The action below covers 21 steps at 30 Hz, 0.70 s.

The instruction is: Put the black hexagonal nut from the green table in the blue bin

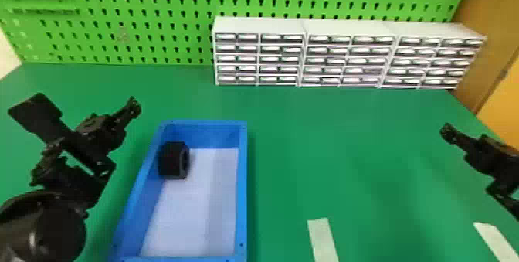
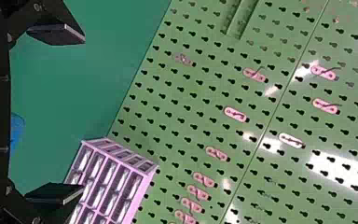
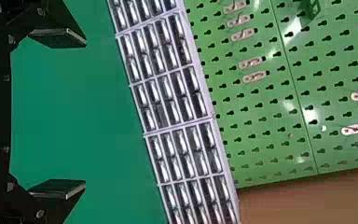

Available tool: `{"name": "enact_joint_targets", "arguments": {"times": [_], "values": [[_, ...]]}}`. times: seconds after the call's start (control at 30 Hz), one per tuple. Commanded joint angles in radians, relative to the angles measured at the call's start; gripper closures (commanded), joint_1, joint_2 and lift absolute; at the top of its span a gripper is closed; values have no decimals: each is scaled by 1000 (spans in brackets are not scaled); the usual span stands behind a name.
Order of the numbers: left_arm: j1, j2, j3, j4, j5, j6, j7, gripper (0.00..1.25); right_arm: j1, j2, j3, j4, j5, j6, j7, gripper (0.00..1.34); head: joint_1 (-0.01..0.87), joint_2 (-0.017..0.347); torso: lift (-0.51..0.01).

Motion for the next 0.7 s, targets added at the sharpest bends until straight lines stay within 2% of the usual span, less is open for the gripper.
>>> {"name": "enact_joint_targets", "arguments": {"times": [0.0, 0.67], "values": [[0, 0, 0, 0, 0, 0, 0, 157, -5, 0, 4, 7, 4, 4, 4, 223, 692, 9, -97], [0, 0, -2, 0, 1, 0, 0, 157, -16, 0, 10, 13, 10, 4, 10, 223, 692, 9, -97]]}}
